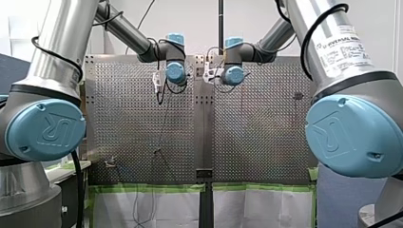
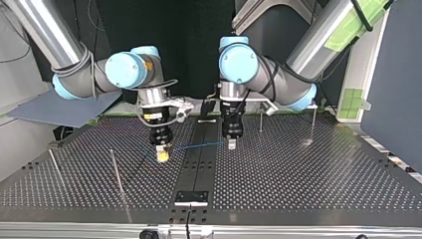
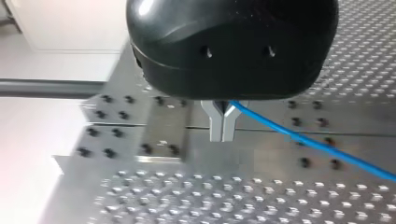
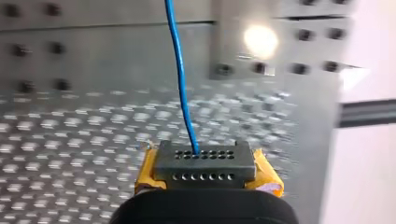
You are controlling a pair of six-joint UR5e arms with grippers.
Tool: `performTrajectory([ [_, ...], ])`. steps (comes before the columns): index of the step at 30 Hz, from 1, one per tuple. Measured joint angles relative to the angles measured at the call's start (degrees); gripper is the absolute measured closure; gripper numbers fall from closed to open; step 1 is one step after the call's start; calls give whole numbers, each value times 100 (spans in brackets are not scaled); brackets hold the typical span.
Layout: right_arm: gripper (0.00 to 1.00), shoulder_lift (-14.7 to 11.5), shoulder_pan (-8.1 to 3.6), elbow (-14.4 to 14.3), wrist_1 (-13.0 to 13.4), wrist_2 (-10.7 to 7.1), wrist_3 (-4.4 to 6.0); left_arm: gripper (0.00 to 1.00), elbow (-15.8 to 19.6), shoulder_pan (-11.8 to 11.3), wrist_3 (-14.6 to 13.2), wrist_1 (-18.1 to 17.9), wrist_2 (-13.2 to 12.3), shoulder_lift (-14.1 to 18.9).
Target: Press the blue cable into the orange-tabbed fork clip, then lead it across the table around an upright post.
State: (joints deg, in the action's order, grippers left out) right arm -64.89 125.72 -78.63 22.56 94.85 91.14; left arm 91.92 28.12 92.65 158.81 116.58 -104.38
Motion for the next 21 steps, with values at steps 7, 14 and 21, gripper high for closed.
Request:
performTrajectory([
  [7,100,-184,-51,121,-120,1,2,100,-230,16,-6,146,-15,38],
  [14,100,-331,-128,165,-241,122,16,100,-525,55,-10,293,-110,37],
  [21,100,-502,-275,181,-379,216,34,100,-846,91,-7,490,-272,34],
])
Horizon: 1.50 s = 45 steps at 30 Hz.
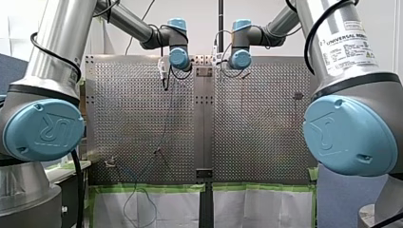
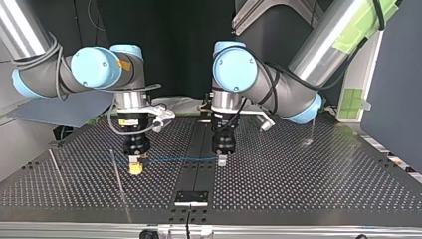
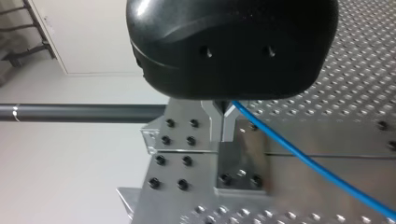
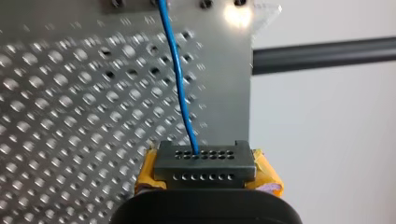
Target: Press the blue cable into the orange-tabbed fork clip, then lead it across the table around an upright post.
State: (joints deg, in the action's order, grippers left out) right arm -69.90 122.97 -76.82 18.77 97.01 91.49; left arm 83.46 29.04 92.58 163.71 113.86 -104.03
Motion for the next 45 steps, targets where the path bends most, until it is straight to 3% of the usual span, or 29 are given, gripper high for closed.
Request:
performTrajectory([
  [12,100,-156,-300,26,-113,20,37,100,-663,107,28,542,-143,-289],
  [23,100,-175,-558,56,-154,22,53,100,-1253,211,127,743,-203,-370],
  [35,100,-187,-791,284,-407,21,55,100,-2018,456,195,1261,-291,-1060],
  [45,100,-182,-1026,319,-415,27,56,100,-2634,556,294,1340,-369,-1397],
])
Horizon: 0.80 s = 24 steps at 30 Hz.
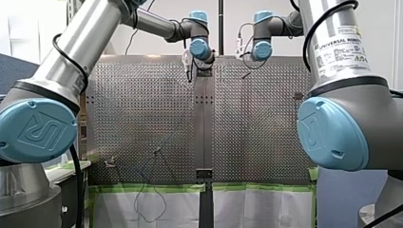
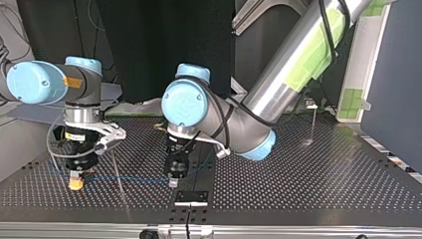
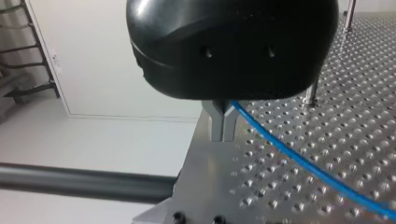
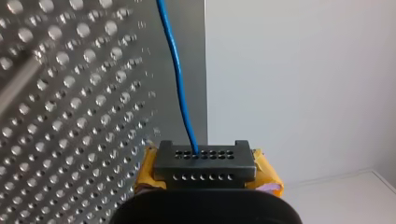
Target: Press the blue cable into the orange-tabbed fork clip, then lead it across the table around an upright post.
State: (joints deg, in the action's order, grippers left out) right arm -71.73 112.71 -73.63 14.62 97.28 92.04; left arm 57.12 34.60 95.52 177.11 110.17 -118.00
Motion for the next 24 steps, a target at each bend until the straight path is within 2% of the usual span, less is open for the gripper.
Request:
performTrajectory([
  [11,100,11,-313,48,-2,-29,64,100,-604,262,40,217,-26,-557],
  [16,100,12,-443,60,-10,-57,70,100,-797,299,72,206,-30,-647],
  [20,100,15,-529,62,-11,-151,104,100,-830,294,79,198,7,-666],
  [24,100,33,-621,71,-66,-321,206,100,-877,310,68,228,81,-794],
])
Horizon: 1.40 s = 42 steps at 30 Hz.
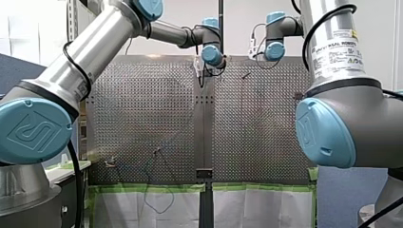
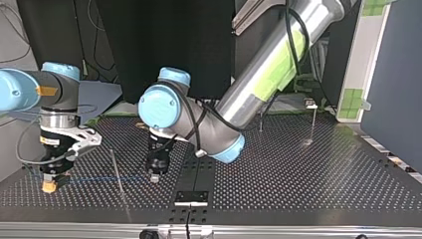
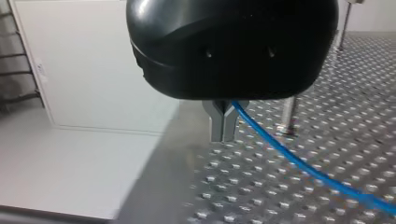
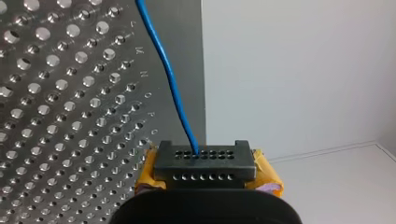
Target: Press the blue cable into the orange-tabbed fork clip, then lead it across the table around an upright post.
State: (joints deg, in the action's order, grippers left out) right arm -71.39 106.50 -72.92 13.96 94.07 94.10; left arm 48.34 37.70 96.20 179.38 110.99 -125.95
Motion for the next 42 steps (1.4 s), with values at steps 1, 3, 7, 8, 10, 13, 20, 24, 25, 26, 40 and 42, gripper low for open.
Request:
performTrajectory([
  [1,100,6,-29,5,-41,-61,31,100,-12,5,-10,10,10,-43],
  [3,100,19,-70,7,-110,-146,60,100,-31,24,-36,22,28,-133],
  [7,100,105,-163,14,-288,-315,86,100,-44,68,-59,-20,45,-212],
  [8,100,135,-181,15,-325,-350,88,100,-44,76,-61,-38,47,-221],
  [10,100,203,-219,16,-391,-408,93,100,-44,84,-61,-60,48,-227],
  [13,100,290,-274,17,-435,-445,136,100,-68,89,-57,-91,47,-277],
  [20,100,438,-423,18,-438,-663,409,100,-164,102,-64,-110,44,-614],
  [24,100,473,-501,15,-437,-759,466,100,-170,91,-62,-140,48,-727],
  [25,100,483,-518,10,-437,-770,472,100,-170,86,-61,-144,48,-741],
  [26,100,492,-526,3,-436,-774,475,100,-170,79,-60,-148,49,-752],
  [40,100,716,-515,-428,-397,-771,491,67,-147,24,-63,-156,44,-1166],
  [42,100,729,-509,-504,-368,-769,493,48,-110,24,-67,-188,50,-1201],
])
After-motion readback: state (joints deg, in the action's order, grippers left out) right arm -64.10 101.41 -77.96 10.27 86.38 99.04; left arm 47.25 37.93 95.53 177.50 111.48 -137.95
